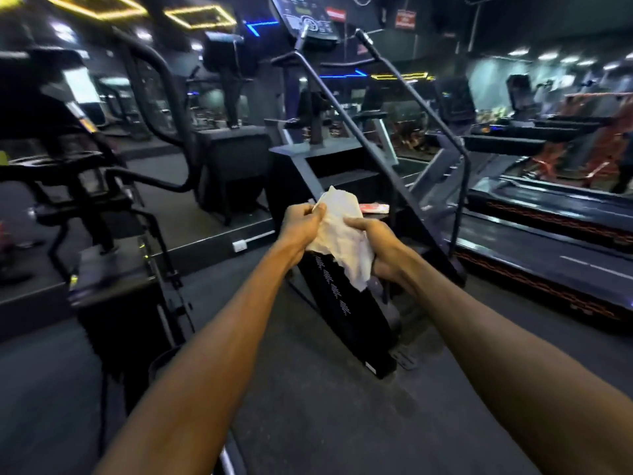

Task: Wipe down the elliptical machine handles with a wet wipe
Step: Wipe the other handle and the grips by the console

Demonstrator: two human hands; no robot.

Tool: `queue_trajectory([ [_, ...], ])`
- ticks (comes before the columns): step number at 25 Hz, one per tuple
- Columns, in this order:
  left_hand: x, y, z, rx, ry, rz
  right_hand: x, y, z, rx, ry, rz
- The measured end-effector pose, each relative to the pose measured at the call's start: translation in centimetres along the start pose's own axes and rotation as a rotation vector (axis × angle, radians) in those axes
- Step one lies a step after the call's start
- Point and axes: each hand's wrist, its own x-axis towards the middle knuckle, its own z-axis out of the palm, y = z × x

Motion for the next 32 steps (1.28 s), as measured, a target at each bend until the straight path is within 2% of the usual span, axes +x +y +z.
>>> queue_trajectory([
  [3,3.5,-0.9,-0.8,0.121,0.193,0.052,4.7,0.0,1.2,0.041,-0.108,0.019],
  [7,9.1,-2.1,-3.5,0.313,0.301,0.049,11.1,-0.8,3.3,0.003,-0.208,0.020],
  [12,16.5,-3.8,-7.8,0.261,0.401,0.047,19.6,-3.2,6.8,-0.097,-0.405,0.106],
  [16,21.5,-4.2,-10.5,0.378,0.551,0.068,25.7,-4.6,10.3,0.010,-0.527,0.115],
  [20,26.5,-4.3,-12.0,0.407,0.521,0.031,31.0,-6.1,12.9,0.217,-0.682,0.202],
  [25,35.0,-5.4,-14.0,0.557,0.621,0.113,40.6,-6.6,16.5,0.403,-0.657,0.215],
  [29,41.0,-5.4,-15.8,0.630,0.691,0.102,48.9,-7.0,20.2,0.335,-0.623,0.216],
  [32,44.1,-6.7,-17.4,0.765,0.676,0.100,53.6,-6.9,23.1,0.284,-0.608,0.230],
])
